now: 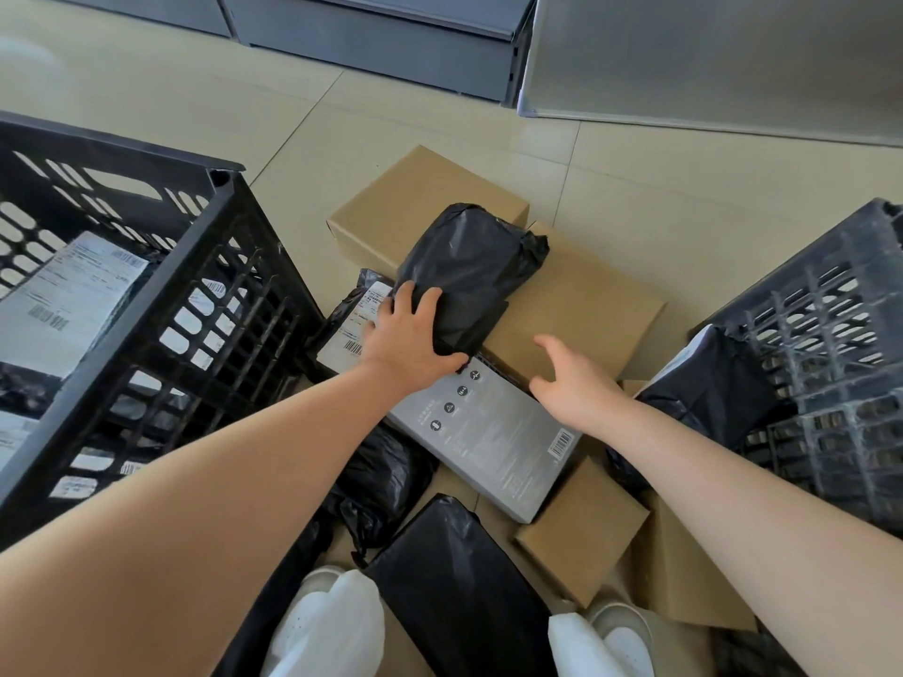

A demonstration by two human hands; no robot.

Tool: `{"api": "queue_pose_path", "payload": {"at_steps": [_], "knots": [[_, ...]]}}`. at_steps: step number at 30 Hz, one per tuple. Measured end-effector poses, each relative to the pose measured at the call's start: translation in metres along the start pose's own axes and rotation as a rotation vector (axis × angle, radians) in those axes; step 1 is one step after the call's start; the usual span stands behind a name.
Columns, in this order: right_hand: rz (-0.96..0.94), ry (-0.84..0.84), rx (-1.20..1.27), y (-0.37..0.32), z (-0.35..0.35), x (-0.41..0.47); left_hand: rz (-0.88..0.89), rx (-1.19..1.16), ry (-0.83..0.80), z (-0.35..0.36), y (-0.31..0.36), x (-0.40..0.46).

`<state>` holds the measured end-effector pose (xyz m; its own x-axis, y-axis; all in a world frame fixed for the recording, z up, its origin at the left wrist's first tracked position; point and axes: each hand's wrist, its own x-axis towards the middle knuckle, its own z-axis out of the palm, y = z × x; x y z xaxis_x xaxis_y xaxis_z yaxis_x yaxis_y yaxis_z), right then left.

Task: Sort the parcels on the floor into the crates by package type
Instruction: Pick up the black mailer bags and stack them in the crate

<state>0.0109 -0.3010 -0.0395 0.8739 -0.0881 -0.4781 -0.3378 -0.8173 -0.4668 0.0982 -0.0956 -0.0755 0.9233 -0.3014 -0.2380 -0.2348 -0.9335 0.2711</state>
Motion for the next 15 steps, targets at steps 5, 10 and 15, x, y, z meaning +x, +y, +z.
{"api": "queue_pose_path", "payload": {"at_steps": [5,10,15], "knots": [[0.008,-0.009,0.002,0.003,-0.001,-0.001,0.006,-0.016,0.054,0.004,-0.003,-0.008],[0.001,0.015,0.032,0.006,-0.004,-0.004,0.051,-0.186,0.135,-0.009,-0.010,-0.018],[-0.127,0.075,-0.109,0.001,-0.001,-0.010,0.072,-0.210,0.114,-0.030,-0.021,-0.038]]}}
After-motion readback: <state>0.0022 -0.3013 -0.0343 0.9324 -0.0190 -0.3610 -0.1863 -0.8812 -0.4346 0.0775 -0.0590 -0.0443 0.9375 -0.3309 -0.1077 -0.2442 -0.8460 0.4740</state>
